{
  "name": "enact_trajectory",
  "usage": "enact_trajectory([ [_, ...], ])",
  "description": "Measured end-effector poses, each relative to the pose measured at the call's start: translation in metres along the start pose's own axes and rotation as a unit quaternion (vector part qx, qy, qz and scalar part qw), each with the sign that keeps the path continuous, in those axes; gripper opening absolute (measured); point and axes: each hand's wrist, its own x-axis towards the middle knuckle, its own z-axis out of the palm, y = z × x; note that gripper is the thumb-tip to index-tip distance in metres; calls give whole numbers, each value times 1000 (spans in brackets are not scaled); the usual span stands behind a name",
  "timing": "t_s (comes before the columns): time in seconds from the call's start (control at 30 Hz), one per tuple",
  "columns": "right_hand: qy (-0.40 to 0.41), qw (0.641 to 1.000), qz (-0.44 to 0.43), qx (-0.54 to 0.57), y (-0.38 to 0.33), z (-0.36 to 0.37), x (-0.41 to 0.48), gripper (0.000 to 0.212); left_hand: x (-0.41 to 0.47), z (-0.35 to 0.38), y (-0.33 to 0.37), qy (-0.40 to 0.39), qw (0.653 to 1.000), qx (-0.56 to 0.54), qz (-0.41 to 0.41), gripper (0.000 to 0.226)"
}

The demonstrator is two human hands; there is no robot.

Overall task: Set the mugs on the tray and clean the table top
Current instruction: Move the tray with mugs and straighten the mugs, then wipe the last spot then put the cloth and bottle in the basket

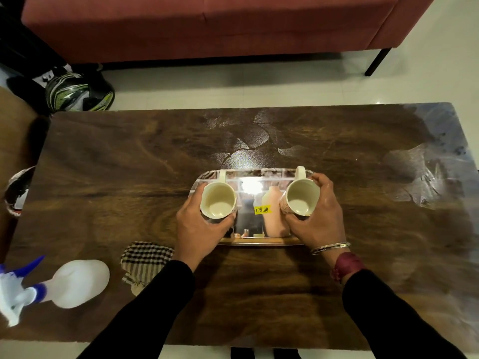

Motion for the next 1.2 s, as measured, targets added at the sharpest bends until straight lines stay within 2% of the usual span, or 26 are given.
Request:
enact_trajectory([
  [0.07,-2,1000,0,0,0,0,-1,95,-1,1,-4,-5,1000,4,-2,86],
  [0.17,0,1000,-16,0,2,1,-3,101,-6,3,-7,-16,1000,3,-22,110],
  [0.3,32,995,-89,-24,-1,1,-15,113,-7,3,-6,-8,1000,3,-29,126],
  [0.4,75,987,-137,-40,-8,4,-33,103,-9,2,-6,0,999,8,-34,126],
  [0.53,65,976,-201,-46,-13,13,-66,81,-24,-3,-8,39,998,-8,-47,116],
  [0.67,-2,976,-215,-22,-16,31,-102,63,-53,-13,-25,82,995,-17,-47,90],
  [0.8,-110,970,-218,18,-29,53,-128,57,-84,-34,-49,108,992,-7,-63,73],
  [0.9,-175,962,-211,11,-50,71,-138,64,-102,-53,-63,121,988,7,-92,73],
  [1.07,-273,936,-212,-61,-91,109,-139,85,-115,-80,-84,126,985,22,-113,76],
  [1.2,-309,922,-214,-96,-124,144,-133,93,-121,-102,-100,159,980,16,-118,58],
])
